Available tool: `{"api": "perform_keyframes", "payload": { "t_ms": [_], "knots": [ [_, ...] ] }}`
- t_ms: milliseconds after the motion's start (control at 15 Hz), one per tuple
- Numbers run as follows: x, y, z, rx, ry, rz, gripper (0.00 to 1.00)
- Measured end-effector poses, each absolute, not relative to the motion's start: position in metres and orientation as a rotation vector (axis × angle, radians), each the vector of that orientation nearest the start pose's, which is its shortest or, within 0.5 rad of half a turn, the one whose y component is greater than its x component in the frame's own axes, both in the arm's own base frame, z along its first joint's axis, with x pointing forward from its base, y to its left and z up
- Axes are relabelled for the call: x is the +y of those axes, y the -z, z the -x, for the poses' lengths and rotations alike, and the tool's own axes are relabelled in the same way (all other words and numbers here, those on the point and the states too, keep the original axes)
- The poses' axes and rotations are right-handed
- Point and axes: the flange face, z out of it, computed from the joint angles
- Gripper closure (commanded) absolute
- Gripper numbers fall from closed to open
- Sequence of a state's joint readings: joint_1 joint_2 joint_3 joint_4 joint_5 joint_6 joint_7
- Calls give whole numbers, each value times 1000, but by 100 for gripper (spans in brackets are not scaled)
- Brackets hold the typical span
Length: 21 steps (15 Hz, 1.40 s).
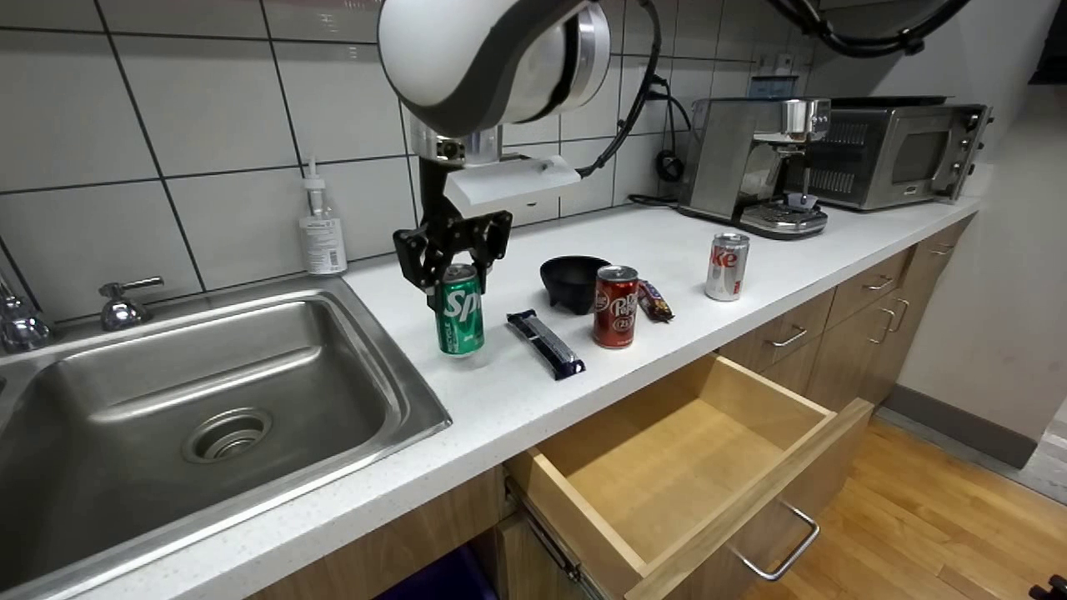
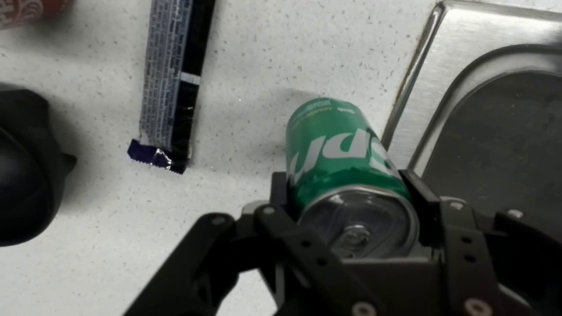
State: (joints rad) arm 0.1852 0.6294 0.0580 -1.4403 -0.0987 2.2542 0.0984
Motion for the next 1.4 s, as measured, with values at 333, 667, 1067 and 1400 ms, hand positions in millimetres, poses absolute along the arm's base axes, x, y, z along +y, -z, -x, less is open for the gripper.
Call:
{"api": "perform_keyframes", "payload": {
  "t_ms": [333,667,1067,1400],
  "knots": [
    [164,-360,-703,-295,314,3132,62],
    [160,-373,-683,-308,297,3138,62],
    [144,-372,-652,-356,237,3152,62],
    [125,-365,-629,-401,217,3155,62]
  ]
}}
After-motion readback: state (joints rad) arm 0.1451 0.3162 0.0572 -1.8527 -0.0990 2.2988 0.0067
